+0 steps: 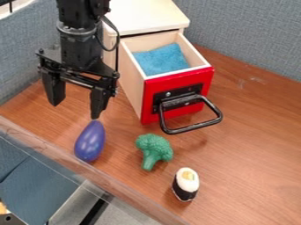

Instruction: Put the eggplant in the drawer

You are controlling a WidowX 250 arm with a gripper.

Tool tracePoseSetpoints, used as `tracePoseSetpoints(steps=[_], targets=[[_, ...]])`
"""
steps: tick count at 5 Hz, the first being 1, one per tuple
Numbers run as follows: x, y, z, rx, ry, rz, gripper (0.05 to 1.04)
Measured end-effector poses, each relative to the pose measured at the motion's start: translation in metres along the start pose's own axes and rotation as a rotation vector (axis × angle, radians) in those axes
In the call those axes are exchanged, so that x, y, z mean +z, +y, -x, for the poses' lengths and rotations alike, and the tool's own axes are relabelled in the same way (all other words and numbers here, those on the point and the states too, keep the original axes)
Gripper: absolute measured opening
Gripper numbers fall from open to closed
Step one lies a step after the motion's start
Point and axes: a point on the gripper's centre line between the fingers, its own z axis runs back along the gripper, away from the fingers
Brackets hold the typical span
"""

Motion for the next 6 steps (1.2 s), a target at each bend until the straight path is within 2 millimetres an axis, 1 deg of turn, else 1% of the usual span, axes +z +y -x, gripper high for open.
tracePoseSetpoints(steps=[1, 2, 3, 4, 5, 6], targets=[[-0.006, 0.0, 0.003, -0.003, 0.022, 0.001, 1.0], [-0.017, 0.004, 0.016, -0.002, 0.033, -0.001, 1.0], [-0.017, 0.004, 0.02, 0.003, -0.013, -0.003, 1.0], [-0.03, 0.0, 0.024, 0.015, -0.053, -0.011, 1.0], [-0.047, -0.005, 0.021, 0.034, -0.081, -0.026, 1.0], [-0.06, -0.013, 0.016, 0.037, -0.065, -0.014, 1.0]])
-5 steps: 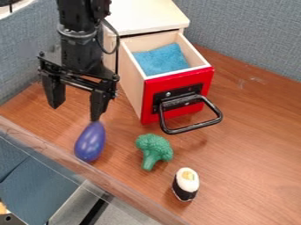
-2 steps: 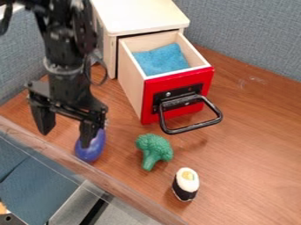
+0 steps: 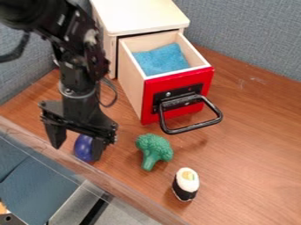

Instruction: Put the eggplant in the drawer

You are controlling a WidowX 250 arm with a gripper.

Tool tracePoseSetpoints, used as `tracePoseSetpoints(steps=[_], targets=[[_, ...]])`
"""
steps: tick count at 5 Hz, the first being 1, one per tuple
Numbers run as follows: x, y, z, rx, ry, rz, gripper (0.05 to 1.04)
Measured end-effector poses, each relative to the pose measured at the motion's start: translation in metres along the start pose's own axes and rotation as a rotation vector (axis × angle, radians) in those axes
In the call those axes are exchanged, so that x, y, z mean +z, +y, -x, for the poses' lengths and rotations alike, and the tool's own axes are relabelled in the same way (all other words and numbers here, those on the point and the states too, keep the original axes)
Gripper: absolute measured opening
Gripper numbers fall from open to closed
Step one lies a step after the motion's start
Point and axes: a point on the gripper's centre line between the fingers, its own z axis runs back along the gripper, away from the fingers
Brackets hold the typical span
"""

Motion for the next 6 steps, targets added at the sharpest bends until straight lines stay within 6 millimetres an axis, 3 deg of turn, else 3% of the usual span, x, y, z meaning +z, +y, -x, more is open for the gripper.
tracePoseSetpoints(steps=[2, 3, 4, 5, 6], targets=[[-0.008, -0.008, -0.02, 0.016, -0.002, 0.018, 1.0], [-0.017, -0.004, -0.029, 0.053, 0.023, 0.027, 0.945], [-0.019, 0.002, -0.032, 0.091, 0.036, 0.031, 0.727], [-0.018, 0.002, -0.029, 0.096, 0.059, 0.031, 0.725], [-0.004, 0.002, -0.024, 0.089, 0.068, 0.042, 0.725]])
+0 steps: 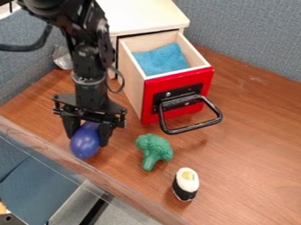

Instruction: Put the eggplant in the drawer

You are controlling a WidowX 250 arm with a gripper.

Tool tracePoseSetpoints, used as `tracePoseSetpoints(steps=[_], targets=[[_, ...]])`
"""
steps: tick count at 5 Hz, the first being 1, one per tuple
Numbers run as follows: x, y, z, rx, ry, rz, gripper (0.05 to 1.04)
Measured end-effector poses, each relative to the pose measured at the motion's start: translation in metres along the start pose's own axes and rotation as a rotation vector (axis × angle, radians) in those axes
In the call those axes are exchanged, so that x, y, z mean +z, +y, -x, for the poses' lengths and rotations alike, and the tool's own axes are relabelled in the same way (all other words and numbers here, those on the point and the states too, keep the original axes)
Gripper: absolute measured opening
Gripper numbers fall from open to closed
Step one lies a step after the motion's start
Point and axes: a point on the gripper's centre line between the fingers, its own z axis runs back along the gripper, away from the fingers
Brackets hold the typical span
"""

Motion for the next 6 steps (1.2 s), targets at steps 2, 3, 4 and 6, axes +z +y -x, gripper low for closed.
tracePoseSetpoints(steps=[2, 3, 4, 6], targets=[[0.051, -0.001, 0.012, -0.001, 0.027, -0.054, 0.725], [0.071, -0.003, 0.009, 0.002, 0.027, -0.074, 0.725], [0.085, -0.012, -0.002, -0.009, -0.01, -0.064, 0.725], [0.078, -0.028, -0.041, -0.018, 0.005, -0.041, 0.725]])
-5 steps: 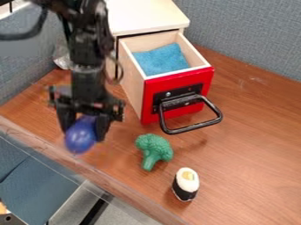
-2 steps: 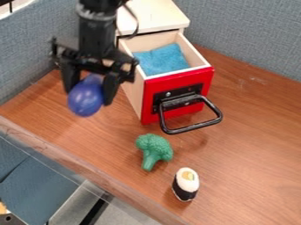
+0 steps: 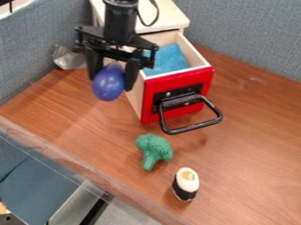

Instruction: Put the eggplant in the drawer

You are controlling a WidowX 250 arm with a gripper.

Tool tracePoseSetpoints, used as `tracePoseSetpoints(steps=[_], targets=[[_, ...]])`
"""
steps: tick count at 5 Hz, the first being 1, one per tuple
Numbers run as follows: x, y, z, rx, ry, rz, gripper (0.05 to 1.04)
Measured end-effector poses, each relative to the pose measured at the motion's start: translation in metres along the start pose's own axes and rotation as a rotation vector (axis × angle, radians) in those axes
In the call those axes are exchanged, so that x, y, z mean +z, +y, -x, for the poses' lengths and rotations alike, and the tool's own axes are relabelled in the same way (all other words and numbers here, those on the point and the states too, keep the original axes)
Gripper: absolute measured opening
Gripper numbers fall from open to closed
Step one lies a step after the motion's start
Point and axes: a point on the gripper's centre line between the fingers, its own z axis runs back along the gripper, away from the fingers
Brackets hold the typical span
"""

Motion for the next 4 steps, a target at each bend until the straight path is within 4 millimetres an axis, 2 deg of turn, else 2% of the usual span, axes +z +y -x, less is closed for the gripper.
tracePoseSetpoints(steps=[1, 2, 4], targets=[[-0.003, -0.007, -0.016, -0.001, 0.009, 0.015, 0.725], [0.003, -0.006, -0.035, 0.028, 0.012, 0.04, 0.725], [0.015, -0.015, -0.054, 0.038, 0.002, 0.055, 0.725]])
